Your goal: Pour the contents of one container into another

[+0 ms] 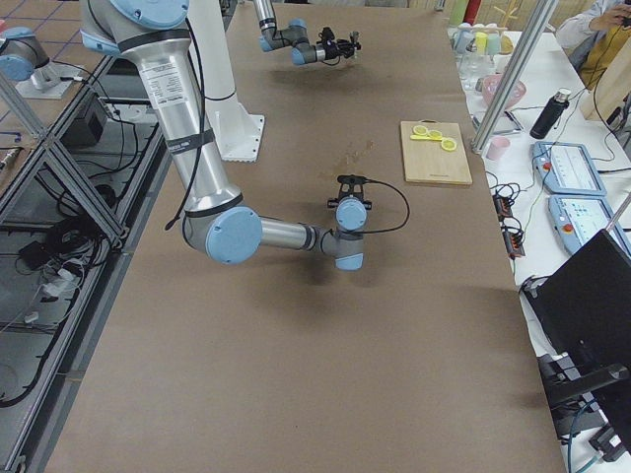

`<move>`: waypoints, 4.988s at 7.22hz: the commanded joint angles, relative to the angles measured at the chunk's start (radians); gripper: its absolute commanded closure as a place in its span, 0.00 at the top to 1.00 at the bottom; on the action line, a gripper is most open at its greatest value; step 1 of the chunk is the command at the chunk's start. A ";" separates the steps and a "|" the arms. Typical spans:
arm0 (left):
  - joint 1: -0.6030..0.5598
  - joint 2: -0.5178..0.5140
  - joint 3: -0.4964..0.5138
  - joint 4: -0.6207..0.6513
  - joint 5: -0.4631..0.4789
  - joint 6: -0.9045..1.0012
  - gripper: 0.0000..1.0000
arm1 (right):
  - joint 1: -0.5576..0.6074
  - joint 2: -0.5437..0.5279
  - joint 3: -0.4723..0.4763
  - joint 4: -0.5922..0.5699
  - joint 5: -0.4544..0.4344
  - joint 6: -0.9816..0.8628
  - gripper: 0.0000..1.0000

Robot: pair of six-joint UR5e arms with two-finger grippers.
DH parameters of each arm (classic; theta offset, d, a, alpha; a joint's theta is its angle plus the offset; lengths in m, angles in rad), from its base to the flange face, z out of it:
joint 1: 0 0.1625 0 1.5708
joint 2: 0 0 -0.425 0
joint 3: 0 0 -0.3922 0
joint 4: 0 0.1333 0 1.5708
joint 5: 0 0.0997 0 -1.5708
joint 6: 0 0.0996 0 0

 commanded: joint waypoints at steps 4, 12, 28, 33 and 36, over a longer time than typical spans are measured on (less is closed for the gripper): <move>0.027 -0.005 0.025 0.014 0.001 -0.012 0.00 | 0.003 0.004 0.020 0.000 0.008 0.021 1.00; 0.032 0.000 0.019 0.061 0.051 -0.075 0.99 | 0.127 0.002 0.139 -0.076 0.087 0.144 1.00; 0.037 -0.197 -0.580 0.118 -0.300 1.022 0.99 | 0.550 -0.134 0.532 -1.677 -0.137 0.125 1.00; -0.519 -0.313 -0.419 -0.115 -1.241 1.973 0.99 | 0.713 -0.449 0.687 -1.798 -0.043 0.125 1.00; -0.890 -0.304 -0.171 -0.117 -1.746 2.076 0.99 | 0.727 -0.496 0.699 -1.799 -0.052 0.125 1.00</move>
